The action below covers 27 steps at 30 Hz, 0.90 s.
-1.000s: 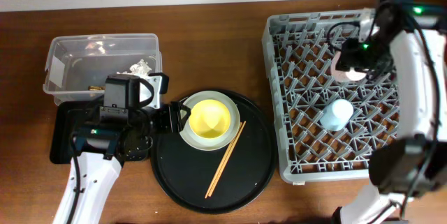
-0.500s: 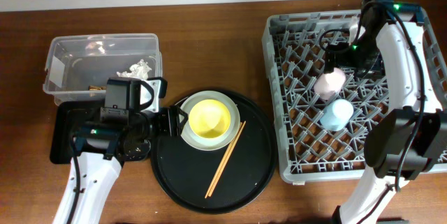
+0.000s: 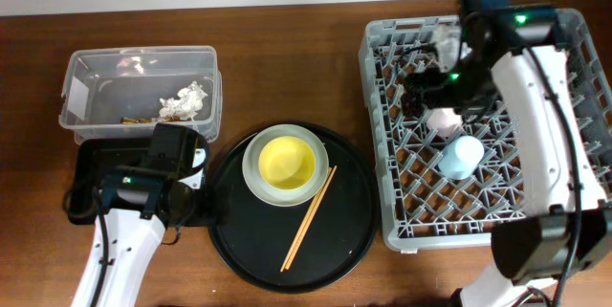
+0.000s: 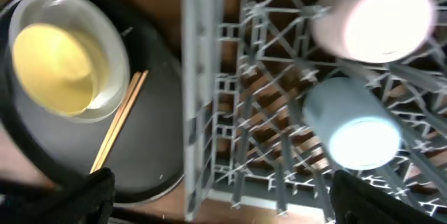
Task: Sort waste into correct bins and load items into the dishwasher rack
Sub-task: 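Reach the right gripper to the yellow bowl on the plate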
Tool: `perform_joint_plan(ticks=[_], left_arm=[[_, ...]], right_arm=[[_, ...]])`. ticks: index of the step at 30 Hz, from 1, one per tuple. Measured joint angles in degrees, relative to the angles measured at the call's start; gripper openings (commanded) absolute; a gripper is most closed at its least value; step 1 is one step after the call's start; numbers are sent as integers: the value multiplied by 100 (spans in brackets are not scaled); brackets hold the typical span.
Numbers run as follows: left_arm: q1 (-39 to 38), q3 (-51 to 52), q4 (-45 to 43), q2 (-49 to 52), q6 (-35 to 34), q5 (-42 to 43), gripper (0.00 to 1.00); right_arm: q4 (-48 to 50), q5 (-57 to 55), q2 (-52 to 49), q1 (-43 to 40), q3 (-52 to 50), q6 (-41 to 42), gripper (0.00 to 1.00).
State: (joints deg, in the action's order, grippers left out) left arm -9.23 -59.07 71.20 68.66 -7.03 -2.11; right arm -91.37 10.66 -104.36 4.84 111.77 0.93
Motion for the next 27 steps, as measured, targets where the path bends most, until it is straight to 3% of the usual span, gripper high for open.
perform_joint_plan(ticks=[6, 10, 13, 17, 22, 27], left_arm=[[398, -376, 166, -232, 63, -227, 99], [754, -389, 92, -673, 63, -55, 99], [793, -407, -26, -765, 63, 37, 99], [793, -407, -190, -765, 63, 232, 99], [920, -407, -278, -765, 33, 295, 99], [1655, -407, -291, -765, 11, 317, 99]], right_arm=[[-76, -2, 284, 238, -199, -15, 99], [774, -2, 1878, 238, -1204, -9, 99], [1416, 188, 2494, 238, -2236, -13, 99], [2413, 802, 2205, 514, -3373, -142, 99], [3801, 828, 1696, 1969, -3464, 63, 99], [4518, 363, 533, 2638, -3464, 927, 81]])
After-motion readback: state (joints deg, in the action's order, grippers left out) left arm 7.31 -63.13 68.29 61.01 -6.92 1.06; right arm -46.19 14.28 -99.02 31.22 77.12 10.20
